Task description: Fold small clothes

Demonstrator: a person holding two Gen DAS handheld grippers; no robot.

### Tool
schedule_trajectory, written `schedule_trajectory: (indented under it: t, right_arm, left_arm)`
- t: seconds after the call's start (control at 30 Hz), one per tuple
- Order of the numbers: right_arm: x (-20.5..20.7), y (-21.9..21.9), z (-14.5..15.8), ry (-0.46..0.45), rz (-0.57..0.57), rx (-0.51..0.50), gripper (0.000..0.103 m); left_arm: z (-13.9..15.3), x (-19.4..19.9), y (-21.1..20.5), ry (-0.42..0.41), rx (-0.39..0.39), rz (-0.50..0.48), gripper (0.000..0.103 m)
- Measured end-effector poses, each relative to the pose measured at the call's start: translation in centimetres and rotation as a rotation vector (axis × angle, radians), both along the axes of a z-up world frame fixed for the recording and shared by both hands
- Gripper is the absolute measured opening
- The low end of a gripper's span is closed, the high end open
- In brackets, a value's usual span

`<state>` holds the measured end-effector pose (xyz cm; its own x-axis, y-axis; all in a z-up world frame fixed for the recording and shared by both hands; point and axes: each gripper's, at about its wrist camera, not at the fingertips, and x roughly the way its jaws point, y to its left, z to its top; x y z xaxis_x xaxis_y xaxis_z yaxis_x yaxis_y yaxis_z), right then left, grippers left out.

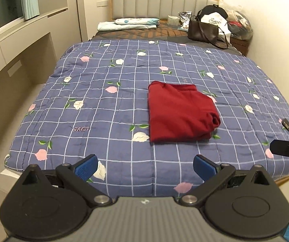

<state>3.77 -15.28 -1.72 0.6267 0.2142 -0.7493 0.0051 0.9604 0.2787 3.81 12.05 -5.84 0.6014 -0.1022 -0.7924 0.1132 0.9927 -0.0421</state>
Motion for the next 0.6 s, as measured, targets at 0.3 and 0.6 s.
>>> schedule_trajectory:
  t: [0.3, 0.6]
  right_arm:
    - [-2.2, 3.4, -0.9, 0.044, -0.036, -0.025, 0.102]
    - [-2.8, 4.3, -0.6, 0.050, -0.073, -0.037, 0.102]
  left_arm:
    - [-0.4, -0.5, 2.3, 0.006, -0.011, -0.031, 0.103]
    - [-0.4, -0.5, 2.8, 0.000, -0.014, -0.061, 0.103]
